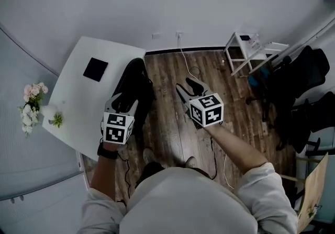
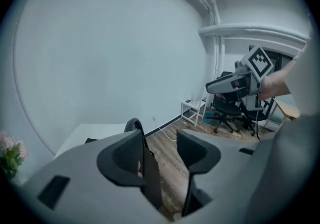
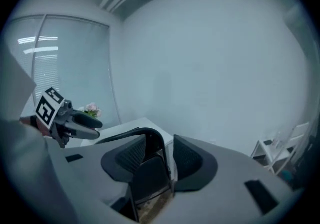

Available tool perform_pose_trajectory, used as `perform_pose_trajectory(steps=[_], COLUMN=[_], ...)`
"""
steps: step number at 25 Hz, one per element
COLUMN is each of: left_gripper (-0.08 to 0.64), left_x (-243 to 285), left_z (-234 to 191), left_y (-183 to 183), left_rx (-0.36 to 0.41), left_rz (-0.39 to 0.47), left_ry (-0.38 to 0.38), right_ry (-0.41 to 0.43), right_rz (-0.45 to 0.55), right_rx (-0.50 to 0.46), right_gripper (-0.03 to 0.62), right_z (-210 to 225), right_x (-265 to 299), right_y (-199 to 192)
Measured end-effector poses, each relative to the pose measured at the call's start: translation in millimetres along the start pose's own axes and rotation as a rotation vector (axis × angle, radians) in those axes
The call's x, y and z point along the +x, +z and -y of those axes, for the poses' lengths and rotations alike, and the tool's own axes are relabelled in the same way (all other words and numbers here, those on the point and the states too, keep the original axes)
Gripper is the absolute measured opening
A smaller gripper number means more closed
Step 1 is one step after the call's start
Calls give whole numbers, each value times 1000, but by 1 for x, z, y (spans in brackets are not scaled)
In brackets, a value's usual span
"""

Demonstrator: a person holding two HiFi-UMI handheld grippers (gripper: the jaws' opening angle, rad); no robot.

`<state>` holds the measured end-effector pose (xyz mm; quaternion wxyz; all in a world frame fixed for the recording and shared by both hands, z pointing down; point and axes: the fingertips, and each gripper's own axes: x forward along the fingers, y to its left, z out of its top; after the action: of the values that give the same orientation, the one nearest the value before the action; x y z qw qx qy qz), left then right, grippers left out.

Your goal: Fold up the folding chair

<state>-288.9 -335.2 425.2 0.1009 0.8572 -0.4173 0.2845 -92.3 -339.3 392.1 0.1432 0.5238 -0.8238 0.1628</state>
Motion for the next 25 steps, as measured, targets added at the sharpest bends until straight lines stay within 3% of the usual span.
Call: perform_pose_trajectory(steps=[6, 12, 18, 25], left_gripper=[148, 82, 12, 8], left_x=[-20, -37, -54, -69], left_z=[71, 138, 183, 217], left_y=[22, 39, 42, 38], left_rx=[-51, -49, -70, -77], left_rz=[102, 184, 240, 256], left_ry=[-4, -21, -42, -90], right_ry=[-71, -112, -145, -166], right_rz=[107, 189, 244, 260], right_rx=[-105, -156, -179, -149], right_gripper=[133, 61, 20, 17], right_z=[23, 34, 35, 40], right_x=[-109, -194, -249, -288], right_y=[-9, -23, -37, -55])
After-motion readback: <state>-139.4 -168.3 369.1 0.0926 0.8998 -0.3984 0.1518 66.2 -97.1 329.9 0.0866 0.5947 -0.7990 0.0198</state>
